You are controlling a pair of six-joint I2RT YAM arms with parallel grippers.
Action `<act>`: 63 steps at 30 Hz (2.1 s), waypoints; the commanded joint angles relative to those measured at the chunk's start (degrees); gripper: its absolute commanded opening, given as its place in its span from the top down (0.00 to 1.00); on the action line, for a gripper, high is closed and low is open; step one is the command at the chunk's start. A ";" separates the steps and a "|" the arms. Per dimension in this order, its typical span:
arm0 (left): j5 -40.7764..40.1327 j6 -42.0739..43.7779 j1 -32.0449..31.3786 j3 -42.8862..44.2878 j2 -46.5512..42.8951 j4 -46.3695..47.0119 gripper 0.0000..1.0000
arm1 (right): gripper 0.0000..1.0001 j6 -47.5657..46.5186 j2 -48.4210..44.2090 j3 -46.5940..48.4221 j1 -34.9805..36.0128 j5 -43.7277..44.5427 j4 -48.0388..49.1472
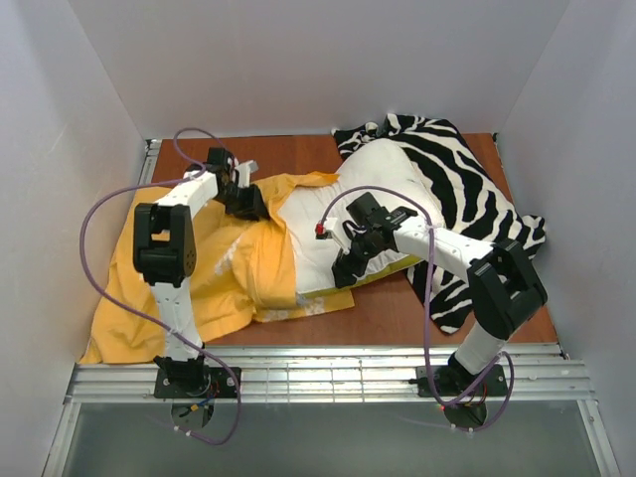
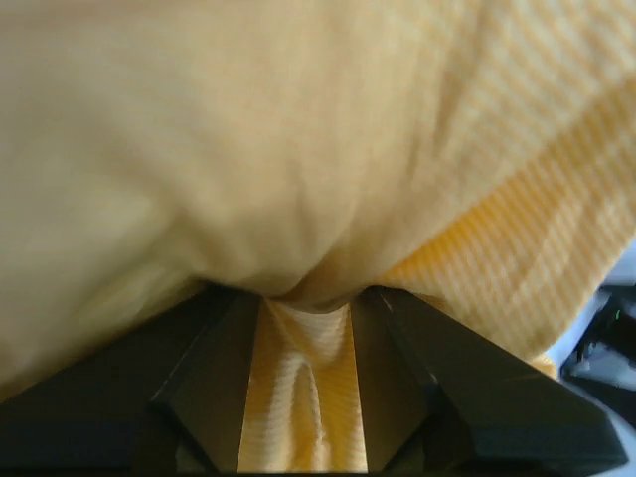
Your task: Put the pillow into the pillowcase
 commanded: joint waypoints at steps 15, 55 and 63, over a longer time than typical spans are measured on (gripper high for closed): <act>-2.18 2.40 1.74 5.71 -17.20 12.73 0.22 | 0.17 4.19 7.23 12.00 1.49 13.82 16.52; -9.31 -0.34 -4.77 -38.29 -48.21 23.64 0.23 | 0.31 -7.95 9.87 8.58 8.97 25.78 13.27; -8.51 -3.50 -4.77 -37.23 -46.28 23.38 0.18 | 0.11 -12.78 15.66 8.93 7.38 26.22 13.88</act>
